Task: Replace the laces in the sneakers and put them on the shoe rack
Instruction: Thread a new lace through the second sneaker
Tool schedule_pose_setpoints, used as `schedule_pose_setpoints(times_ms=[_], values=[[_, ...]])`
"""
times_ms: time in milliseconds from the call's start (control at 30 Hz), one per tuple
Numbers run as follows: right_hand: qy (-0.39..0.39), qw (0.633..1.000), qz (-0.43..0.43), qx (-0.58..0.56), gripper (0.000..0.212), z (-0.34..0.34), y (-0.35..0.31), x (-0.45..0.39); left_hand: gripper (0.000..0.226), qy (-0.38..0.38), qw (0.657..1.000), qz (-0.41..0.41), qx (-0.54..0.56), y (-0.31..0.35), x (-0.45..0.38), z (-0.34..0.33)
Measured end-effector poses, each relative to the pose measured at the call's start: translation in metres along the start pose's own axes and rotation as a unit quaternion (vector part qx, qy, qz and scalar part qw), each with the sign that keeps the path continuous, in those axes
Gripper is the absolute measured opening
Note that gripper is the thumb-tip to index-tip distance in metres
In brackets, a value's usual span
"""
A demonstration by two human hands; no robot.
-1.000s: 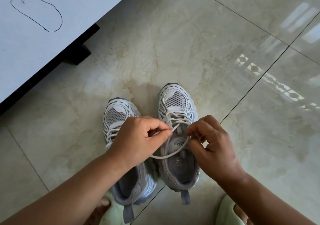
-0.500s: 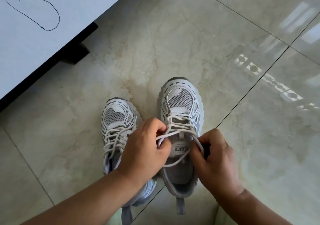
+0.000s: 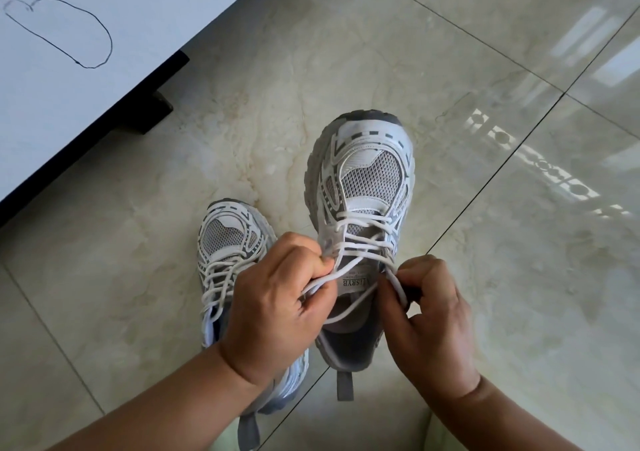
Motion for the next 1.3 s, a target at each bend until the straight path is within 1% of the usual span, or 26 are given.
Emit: schedule_pose_setpoints(times_ms=[333,433,733,1000,1133,1300], values=[[0.006,1.000,0.018,-0.014,0.013,0.003,-0.003,0.001,0.019,-0.026,0.999,-0.031,-0.028,-0.001,-0.001,0.001],[0.003,1.000,0.013,-0.018,0.013,0.004,-0.003,0.002,0.021,-0.028,0.999,-0.031,-0.026,-0.003,-0.001,0.003],[-0.010,0.999,-0.007,-0.045,0.014,0.006,-0.007,0.000,0.017,-0.014,0.999,-0.025,-0.027,-0.006,-0.002,0.007],[-0.023,0.997,-0.024,-0.071,0.013,0.006,-0.007,0.000,0.020,-0.024,0.999,-0.037,-0.030,-0.006,-0.004,0.005],[-0.030,0.995,-0.057,-0.077,0.017,0.005,-0.001,0.001,0.015,-0.039,0.999,-0.024,-0.023,-0.008,-0.001,0.002],[-0.063,0.994,-0.080,-0.047,0.024,-0.001,0.010,0.003,0.013,-0.083,0.995,0.054,-0.002,-0.022,0.013,-0.009]])
Point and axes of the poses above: each hand's wrist, its own x-axis away from the middle knuckle, its own z-axis out of the back of the hand, y = z × x, the point moved 4 cm from there along -x, towards the middle knuckle, and after that the axes turned 14 degrees about x, right-handed, at the moved point
